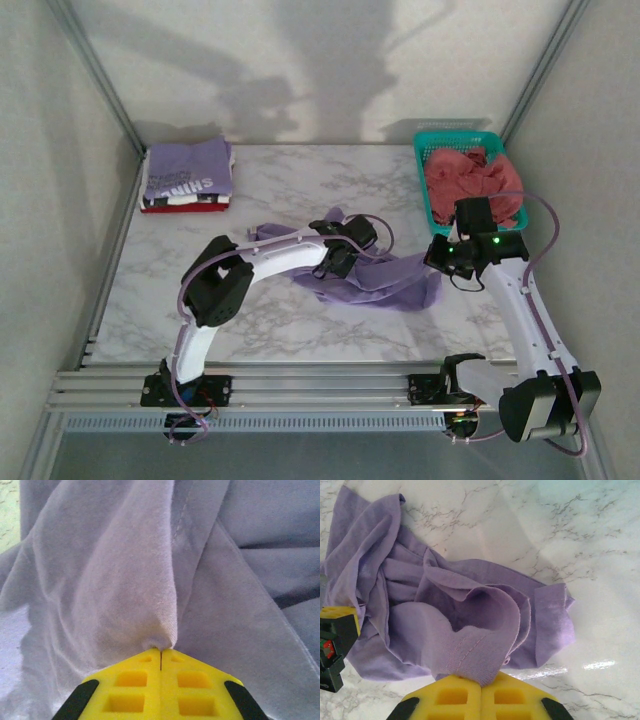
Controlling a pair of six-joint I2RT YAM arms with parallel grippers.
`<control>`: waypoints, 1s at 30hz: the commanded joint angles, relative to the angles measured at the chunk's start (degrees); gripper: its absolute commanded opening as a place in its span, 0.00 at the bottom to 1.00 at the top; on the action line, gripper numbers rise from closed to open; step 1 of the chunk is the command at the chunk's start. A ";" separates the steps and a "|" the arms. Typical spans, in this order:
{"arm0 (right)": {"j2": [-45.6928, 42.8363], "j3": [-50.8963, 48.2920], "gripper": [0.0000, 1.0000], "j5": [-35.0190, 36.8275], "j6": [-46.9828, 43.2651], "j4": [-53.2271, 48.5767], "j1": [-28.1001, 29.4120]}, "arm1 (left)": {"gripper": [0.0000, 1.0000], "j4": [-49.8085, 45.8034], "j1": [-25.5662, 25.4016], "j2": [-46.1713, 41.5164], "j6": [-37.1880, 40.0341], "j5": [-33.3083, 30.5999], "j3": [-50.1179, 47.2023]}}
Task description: Fold and stack the t-shirts
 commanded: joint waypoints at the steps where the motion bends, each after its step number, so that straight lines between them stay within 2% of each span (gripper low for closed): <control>1: -0.60 0.18 0.00 1.48 -0.34 -0.79 -0.40 | 0.00 -2.62 0.77 -4.82 -0.60 -3.98 1.01; 4: -1.54 1.89 0.00 1.85 -0.30 -0.78 -0.47 | 0.00 -3.04 2.12 -9.76 -2.55 -7.61 0.20; 11: -4.80 9.60 0.00 -0.60 0.50 -0.66 -0.45 | 0.00 1.83 5.38 -29.58 -5.38 -13.34 -2.41; 13: -5.29 12.40 0.00 -1.00 0.64 -0.96 -0.47 | 0.00 1.18 6.34 -33.14 -5.61 -12.69 -0.95; 19: -4.04 24.50 0.00 -0.70 -0.33 -4.34 -0.47 | 0.00 -3.19 7.21 -39.67 -4.92 -15.39 6.16; 25: -4.42 36.44 0.00 2.05 -2.17 -7.28 -0.44 | 0.00 -3.61 8.70 -46.49 -3.77 -18.34 11.00; 27: -3.67 41.09 0.00 4.94 -2.48 -10.44 -0.45 | 0.00 -4.38 10.28 -47.42 -2.91 -18.68 13.43; 30: -2.55 46.46 0.00 5.52 -2.50 -13.17 -0.40 | 0.00 -5.24 10.90 -47.40 -0.87 -19.36 17.81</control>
